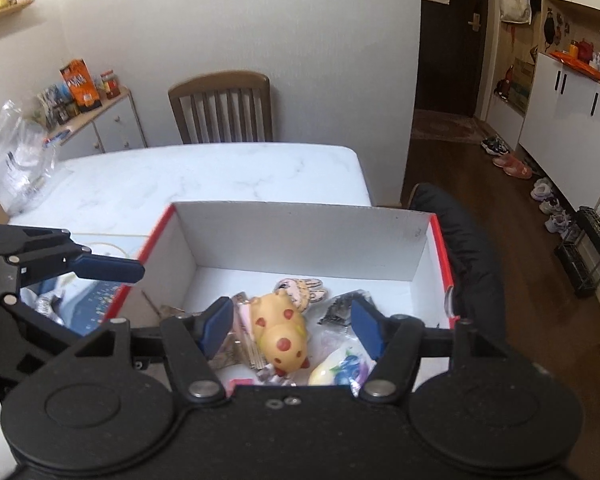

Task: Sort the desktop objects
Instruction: 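Open both tools to drop the toy and packet, then lift them, then withdraw both tools from the shoebox toward the tissue pack and foil packet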

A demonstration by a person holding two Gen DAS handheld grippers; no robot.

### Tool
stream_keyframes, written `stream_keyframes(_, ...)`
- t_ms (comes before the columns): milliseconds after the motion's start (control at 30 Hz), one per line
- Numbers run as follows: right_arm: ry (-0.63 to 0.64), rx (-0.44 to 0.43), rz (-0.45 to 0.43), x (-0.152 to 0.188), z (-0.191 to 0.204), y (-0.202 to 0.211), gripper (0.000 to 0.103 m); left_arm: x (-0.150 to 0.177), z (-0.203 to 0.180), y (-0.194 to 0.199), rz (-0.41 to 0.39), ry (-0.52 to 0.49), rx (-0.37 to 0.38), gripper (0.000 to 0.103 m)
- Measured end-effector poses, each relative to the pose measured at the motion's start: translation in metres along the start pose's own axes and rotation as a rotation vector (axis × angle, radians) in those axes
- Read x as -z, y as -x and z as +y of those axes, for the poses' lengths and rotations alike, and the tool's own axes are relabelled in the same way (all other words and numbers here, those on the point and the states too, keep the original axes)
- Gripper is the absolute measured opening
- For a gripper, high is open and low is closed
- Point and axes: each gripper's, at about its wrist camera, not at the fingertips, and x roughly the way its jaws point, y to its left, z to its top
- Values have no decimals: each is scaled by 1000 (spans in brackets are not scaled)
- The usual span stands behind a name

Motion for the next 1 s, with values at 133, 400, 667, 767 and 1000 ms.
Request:
stream_keyframes(133, -4, -3, -34, 8, 7, 13, 66, 9, 0, 22, -38, -9, -20, 75)
stream_keyframes(400, 16, 11, -83, 24, 29, 29, 75, 33, 9, 59, -76, 8, -46, 76)
stream_keyframes(667, 69, -20, -146, 35, 75, 45, 88, 62, 33, 88, -97, 42, -50, 85)
stream_keyframes(767, 82, -31, -154, 38, 94, 46, 91, 73, 45, 96, -102, 35, -66, 89)
stream_keyframes(1000, 69, -29, -161, 39, 134, 43, 98, 97, 78, 122, -129, 36, -84, 103)
